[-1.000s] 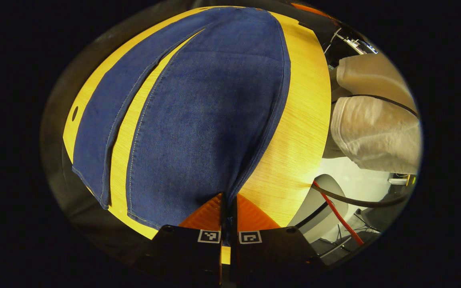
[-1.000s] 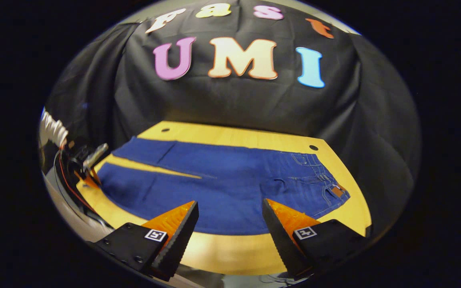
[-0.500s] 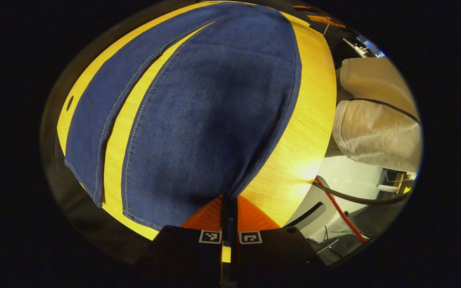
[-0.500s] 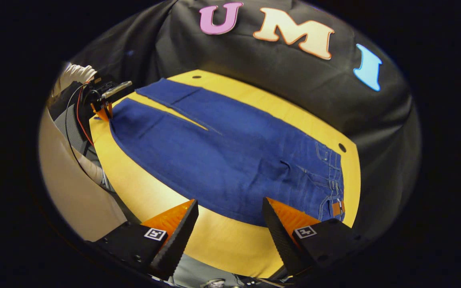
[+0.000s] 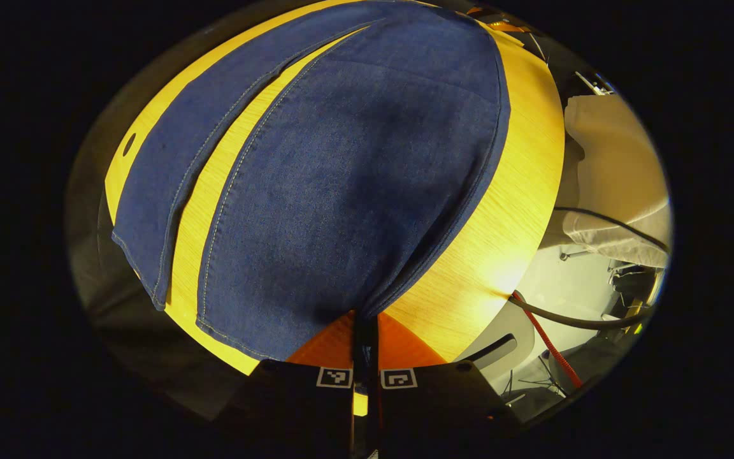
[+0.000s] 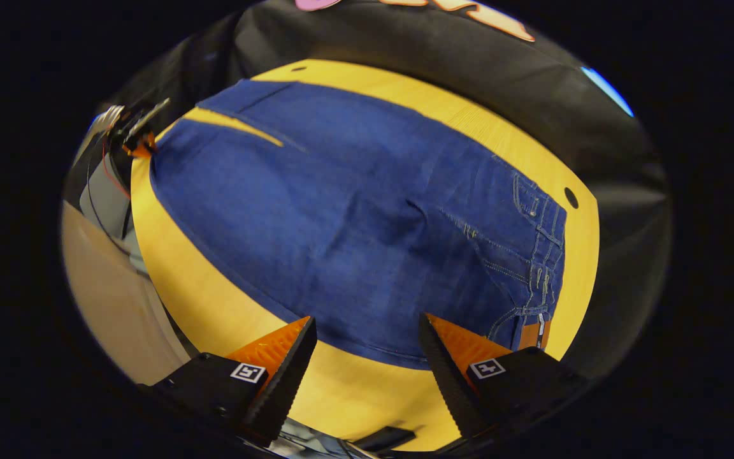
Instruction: Grasp the waist and the cuffs of the jeans and fold them to make the two legs overlap; first hold the waist and fold one-third of the jeans toward the cuffs, then hold the cuffs and fold the remaining one-third in the same direction to finish folding.
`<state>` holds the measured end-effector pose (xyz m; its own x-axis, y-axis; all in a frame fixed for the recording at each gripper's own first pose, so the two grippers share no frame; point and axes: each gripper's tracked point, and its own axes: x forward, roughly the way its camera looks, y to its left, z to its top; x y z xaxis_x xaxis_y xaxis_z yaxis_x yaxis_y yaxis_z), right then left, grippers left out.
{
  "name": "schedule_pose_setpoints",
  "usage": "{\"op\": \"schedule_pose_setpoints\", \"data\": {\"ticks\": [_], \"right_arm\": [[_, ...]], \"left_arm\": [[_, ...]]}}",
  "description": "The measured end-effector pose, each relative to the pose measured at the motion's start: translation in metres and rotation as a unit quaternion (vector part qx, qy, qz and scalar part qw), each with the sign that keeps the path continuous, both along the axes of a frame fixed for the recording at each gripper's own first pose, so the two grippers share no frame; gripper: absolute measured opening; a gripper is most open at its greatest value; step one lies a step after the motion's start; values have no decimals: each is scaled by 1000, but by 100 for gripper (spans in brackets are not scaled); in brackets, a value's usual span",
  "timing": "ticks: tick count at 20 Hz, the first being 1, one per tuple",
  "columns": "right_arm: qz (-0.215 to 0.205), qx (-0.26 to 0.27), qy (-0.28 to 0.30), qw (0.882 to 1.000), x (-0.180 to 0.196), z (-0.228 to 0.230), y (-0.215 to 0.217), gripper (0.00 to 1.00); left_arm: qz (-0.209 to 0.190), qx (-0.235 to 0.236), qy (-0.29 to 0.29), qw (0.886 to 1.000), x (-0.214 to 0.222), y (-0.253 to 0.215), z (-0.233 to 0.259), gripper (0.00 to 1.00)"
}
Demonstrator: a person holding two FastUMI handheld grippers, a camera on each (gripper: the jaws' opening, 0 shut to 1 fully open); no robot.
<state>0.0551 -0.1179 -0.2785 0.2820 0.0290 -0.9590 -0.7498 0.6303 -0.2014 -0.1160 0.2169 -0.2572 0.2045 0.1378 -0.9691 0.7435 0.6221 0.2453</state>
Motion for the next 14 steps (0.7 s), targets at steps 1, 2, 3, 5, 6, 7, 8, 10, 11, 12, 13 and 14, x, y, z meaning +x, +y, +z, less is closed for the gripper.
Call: {"op": "schedule_pose_setpoints", "data": {"ticks": [1, 2, 3, 5, 6, 7, 8, 10, 11, 12, 13, 14], "right_arm": [[15, -14, 11, 1000, -2, -5, -7, 100], [34, -27, 22, 999, -6, -10, -14, 100], [55, -38, 29, 997, -7, -14, -17, 99], [89, -56, 48, 993, -11, -23, -24, 100], [101, -61, 55, 992, -11, -29, -25, 99], [107, -63, 64, 990, -10, -32, -25, 100], [109, -59, 78, 989, -12, -38, -25, 99], [111, -60, 98, 987, -11, -34, -24, 97], [114, -63, 111, 985, -12, -34, -25, 98], [116, -68, 119, 984, -11, -34, -25, 97], [115, -78, 122, 983, -8, -34, -26, 97], [113, -90, 117, 983, -6, -33, -28, 96]], "left_arm": [[5, 1, 0, 1000, 0, 0, 0, 2], [9, 2, -1, 1000, 0, 0, 0, 2], [13, 3, -1, 1000, 0, 0, 0, 2], [19, 7, 0, 1000, 0, 0, 1, 2], [23, 9, 1, 1000, 0, 0, 0, 2], [28, 10, 1, 1000, 0, 0, 0, 2], [32, 10, 2, 999, 0, -1, 0, 2], [36, 12, 2, 999, 0, -1, 0, 2], [37, 12, 3, 999, 0, -1, -1, 2], [38, 12, 4, 999, 0, -1, 0, 2], [39, 12, 5, 999, 0, -1, 0, 2], [41, 12, 5, 999, 0, -1, 0, 2]]}}
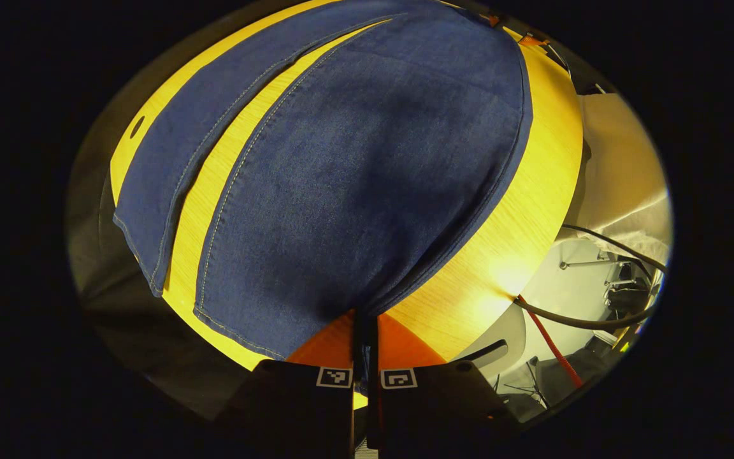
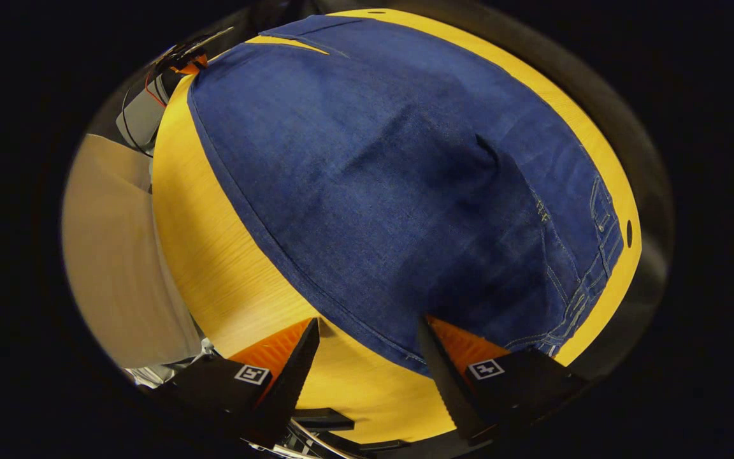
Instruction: Grasp the waist and the cuffs of the jeans and fold them to make the two legs overlap; first hold the waist and fold one-third of the jeans toward the cuffs, then hold the cuffs and fold the remaining one-third in the same direction to finish folding.
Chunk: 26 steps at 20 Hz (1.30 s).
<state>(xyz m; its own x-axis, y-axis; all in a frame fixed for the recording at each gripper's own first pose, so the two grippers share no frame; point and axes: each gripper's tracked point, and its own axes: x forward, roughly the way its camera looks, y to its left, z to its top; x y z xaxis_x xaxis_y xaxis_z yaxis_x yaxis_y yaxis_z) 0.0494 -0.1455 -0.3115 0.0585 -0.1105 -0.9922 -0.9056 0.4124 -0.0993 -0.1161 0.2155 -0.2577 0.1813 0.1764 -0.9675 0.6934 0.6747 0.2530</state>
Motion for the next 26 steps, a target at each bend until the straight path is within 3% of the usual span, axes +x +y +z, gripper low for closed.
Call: {"op": "schedule_pose_setpoints", "data": {"ticks": [2, 3, 4, 7, 10, 11, 12, 13, 14, 15, 17, 19, 20, 21, 24, 26], "right_arm": [[8, -10, -9, 1000, 0, -4, 0, 89], [11, -11, -9, 1000, 0, -4, 0, 80], [7, -12, -9, 1000, -1, -1, -1, 84], [0, -16, -9, 1000, -1, 0, 0, 82], [-4, -18, -9, 1000, 0, 2, 2, 73], [-6, -21, -9, 1000, 2, 1, 3, 62], [-8, -26, -10, 1000, 5, 1, 5, 60], [-9, -30, -12, 999, 11, 1, 8, 47], [-12, -33, -16, 999, 17, 0, 10, 44], [-14, -37, -24, 999, 19, 0, 16, 31], [-11, -40, -52, 998, 19, 3, 16, 15], [-15, -44, -86, 995, 16, 4, 14, 10], [-24, -48, -103, 993, 13, 12, 15, 10], [-42, -47, -125, 990, 9, 22, 20, 2], [-92, -29, -190, 977, 16, 6, 5, 3], [-144, -7, -231, 962, 18, 6, 5, 3]], "left_arm": [[0, 0, 1, 1000, 0, 0, 0, 2], [-1, 1, 2, 1000, 0, 1, 0, 2], [-1, 2, 2, 1000, 0, 1, 0, 2], [-1, 0, -4, 1000, 1, 0, -1, 2], [-2, -4, -16, 1000, 1, 0, -1, 2], [-3, -4, -18, 1000, 2, 0, -1, 2], [-3, -3, -17, 1000, 2, 0, -1, 2], [-4, -3, -16, 1000, 1, 0, -1, 2], [-4, -5, -16, 1000, 2, 0, -2, 2], [-4, -9, -17, 1000, 2, 0, -1, 2], [-3, -14, -19, 1000, 2, -1, -1, 2], [-7, -17, -21, 1000, 3, -1, -1, 2], [-8, -19, -22, 1000, 3, 0, -2, 2], [-9, -23, -25, 999, 3, 0, -2, 2], [2, -45, -46, 998, 4, 0, -1, 2], [31, -77, -82, 993, 5, 0, 0, 2]]}}
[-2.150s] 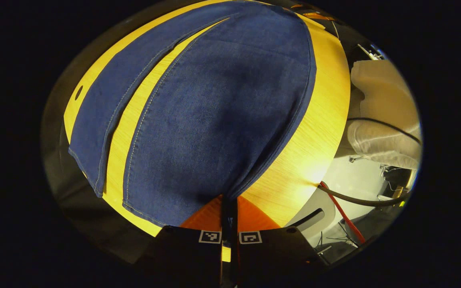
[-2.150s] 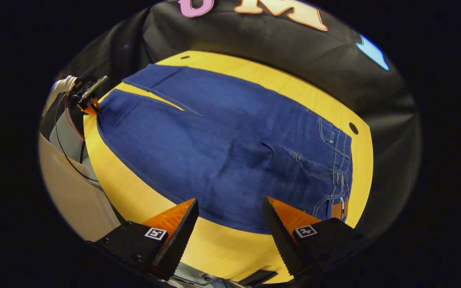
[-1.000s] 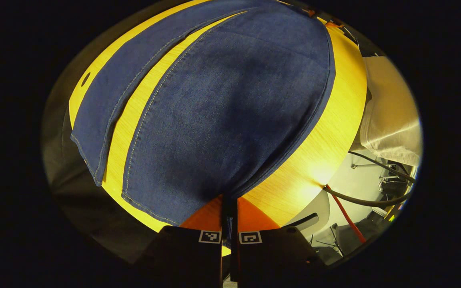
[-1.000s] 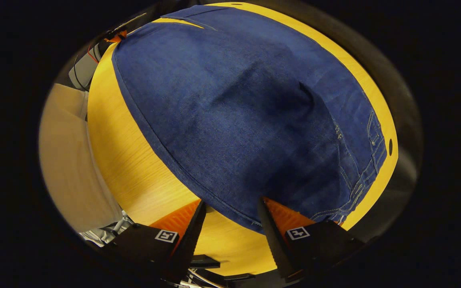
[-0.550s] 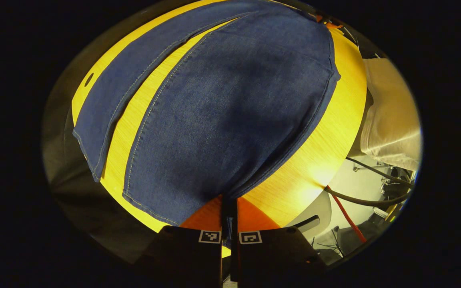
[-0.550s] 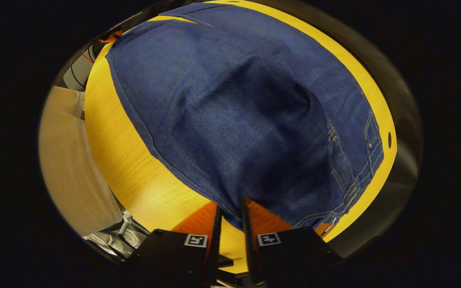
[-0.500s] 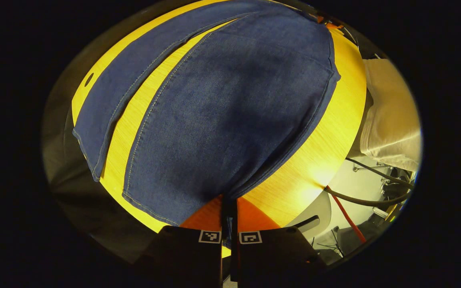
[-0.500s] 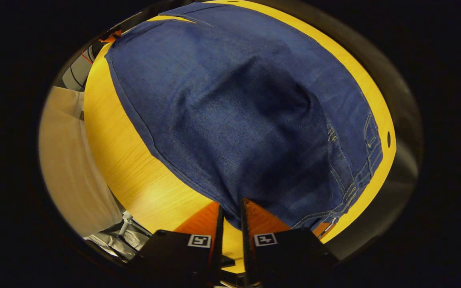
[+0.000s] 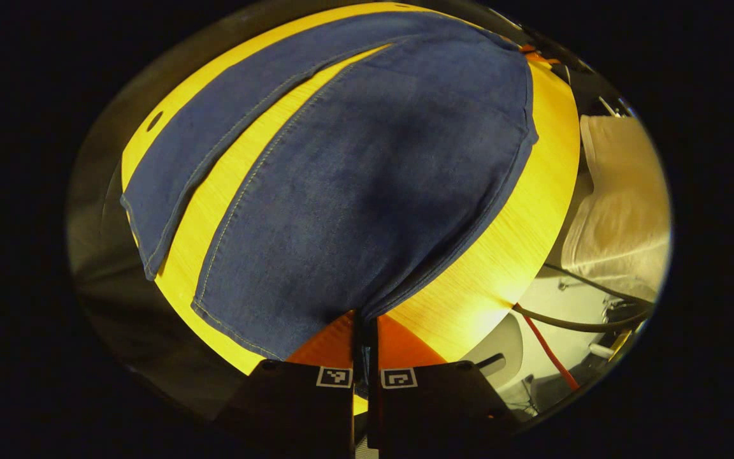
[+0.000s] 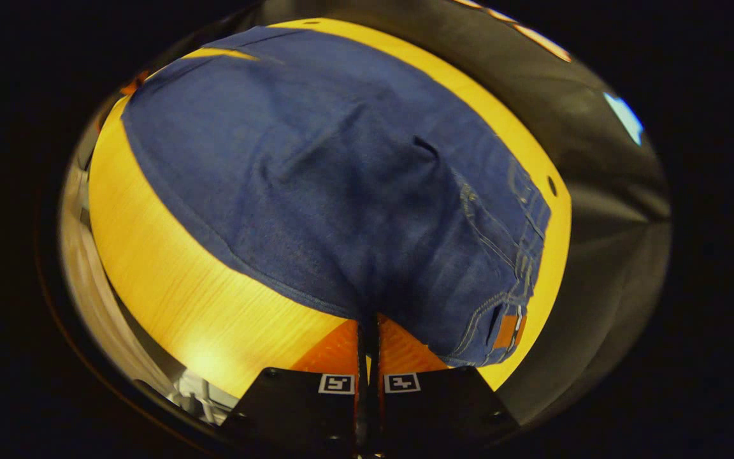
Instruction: Grasp the waist and the cuffs of the jeans and fold them to make the two legs overlap; first hold the waist and fold one-third of the jeans toward the cuffs, then hold the cuffs and fold the remaining one-third in the same direction to finish folding.
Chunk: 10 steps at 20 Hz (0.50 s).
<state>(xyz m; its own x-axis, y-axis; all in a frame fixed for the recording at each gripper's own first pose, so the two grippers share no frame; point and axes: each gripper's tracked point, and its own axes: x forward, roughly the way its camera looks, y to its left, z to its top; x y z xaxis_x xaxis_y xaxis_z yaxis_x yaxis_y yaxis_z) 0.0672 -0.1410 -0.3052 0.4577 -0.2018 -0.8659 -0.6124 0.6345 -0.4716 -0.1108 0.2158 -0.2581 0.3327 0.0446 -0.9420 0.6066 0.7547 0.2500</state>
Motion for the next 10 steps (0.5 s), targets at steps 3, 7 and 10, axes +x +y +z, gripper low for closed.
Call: {"op": "schedule_pose_setpoints", "data": {"ticks": [3, 7, 10], "right_arm": [[-51, 36, -48, 997, 0, 3, 2, 3], [-92, 57, -93, 990, 11, 18, 8, 3], [-148, 101, -138, 974, 16, 37, 14, 3]], "left_arm": [[86, -66, -82, 991, 2, 1, 2, 2], [199, -112, -141, 963, 7, -4, -1, 2], [240, -140, -183, 943, 17, -7, 2, 1]]}}
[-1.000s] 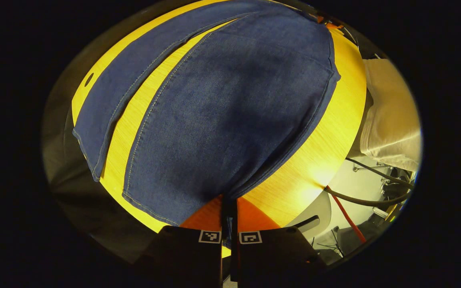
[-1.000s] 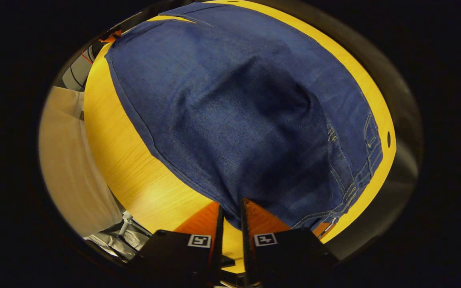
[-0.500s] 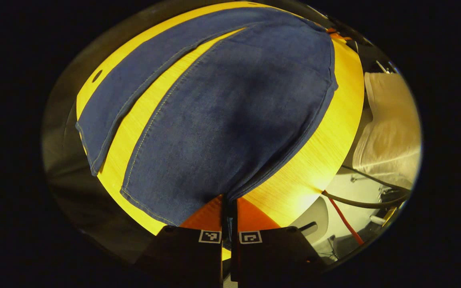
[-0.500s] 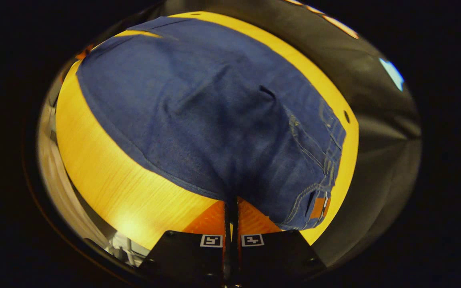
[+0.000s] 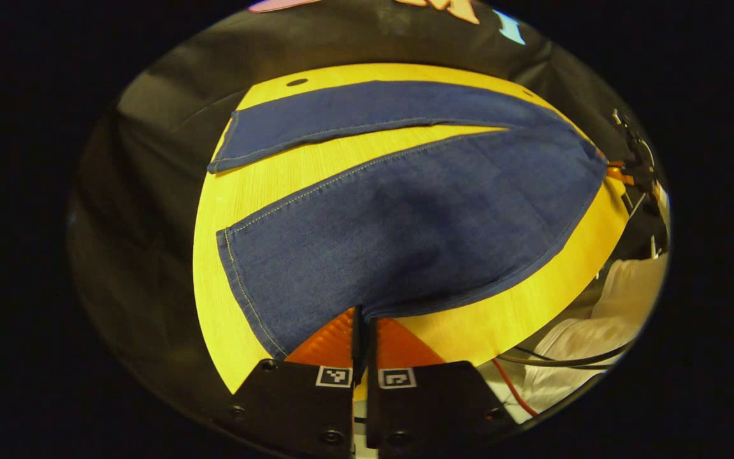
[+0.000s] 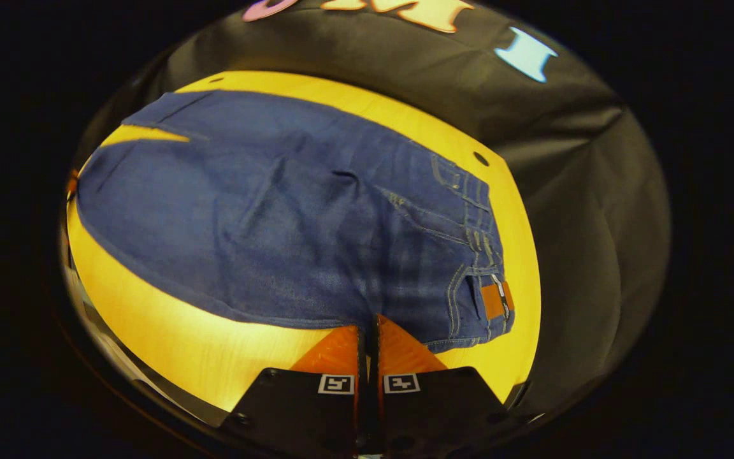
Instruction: Grasp the waist and the cuffs of the jeans and fold them to make the two legs overlap; first hold the waist and fold one-third of the jeans toward the cuffs, then hold the cuffs and fold the remaining one-third in the same direction to finish folding.
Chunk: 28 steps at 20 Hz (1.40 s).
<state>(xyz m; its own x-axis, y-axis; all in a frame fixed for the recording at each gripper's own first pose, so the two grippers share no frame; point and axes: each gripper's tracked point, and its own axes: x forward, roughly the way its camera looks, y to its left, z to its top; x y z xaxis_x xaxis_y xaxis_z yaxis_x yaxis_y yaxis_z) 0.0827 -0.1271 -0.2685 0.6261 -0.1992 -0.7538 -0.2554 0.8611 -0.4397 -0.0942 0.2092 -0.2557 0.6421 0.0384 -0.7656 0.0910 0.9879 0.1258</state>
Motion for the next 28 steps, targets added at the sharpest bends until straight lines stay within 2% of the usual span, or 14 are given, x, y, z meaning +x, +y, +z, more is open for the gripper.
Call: {"op": "schedule_pose_setpoints", "data": {"ticks": [3, 5, 6, 8, 11, 15, 17, 18, 19, 21, 22, 23, 28], "right_arm": [[-45, 42, -61, 996, 9, 27, 9, 3], [-59, 59, -87, 993, 16, 45, 17, 0], [-63, 66, -100, 991, 23, 54, 21, 3], [-72, 78, -122, 987, 37, 72, 29, 2], [-81, 99, -149, 981, 64, 95, 43, 2], [-65, 94, -163, 980, 118, 110, 59, 0], [-57, 89, -164, 981, 140, 113, 69, 2], [-54, 88, -162, 981, 154, 113, 72, 0], [-53, 88, -159, 982, 167, 113, 75, 3], [-56, 93, -151, 983, 192, 108, 80, 2], [-60, 96, -143, 983, 201, 102, 80, 0], [-64, 100, -138, 983, 212, 97, 81, 2], [-71, 105, -123, 984, 261, 71, 84, 2]], "left_arm": [[48, -53, -61, 996, 15, -8, 16, 0], [92, -122, -91, 984, 37, -17, 33, 0], [107, -153, -103, 977, 44, -18, 45, 0], [123, -192, -108, 968, 60, -16, 60, 0], [124, -173, -121, 970, 66, -3, 95, 0], [123, -175, -115, 970, 107, 9, 136, 0], [115, -153, -104, 976, 131, 21, 151, 0], [110, -142, -93, 979, 142, 25, 154, 0], [106, -132, -88, 982, 155, 28, 160, 0], [107, -125, -78, 983, 183, 35, 167, 0], [109, -128, -71, 983, 196, 37, 168, 0], [113, -132, -65, 983, 209, 39, 167, 0], [130, -138, -62, 980, 267, 61, 161, 0]]}}
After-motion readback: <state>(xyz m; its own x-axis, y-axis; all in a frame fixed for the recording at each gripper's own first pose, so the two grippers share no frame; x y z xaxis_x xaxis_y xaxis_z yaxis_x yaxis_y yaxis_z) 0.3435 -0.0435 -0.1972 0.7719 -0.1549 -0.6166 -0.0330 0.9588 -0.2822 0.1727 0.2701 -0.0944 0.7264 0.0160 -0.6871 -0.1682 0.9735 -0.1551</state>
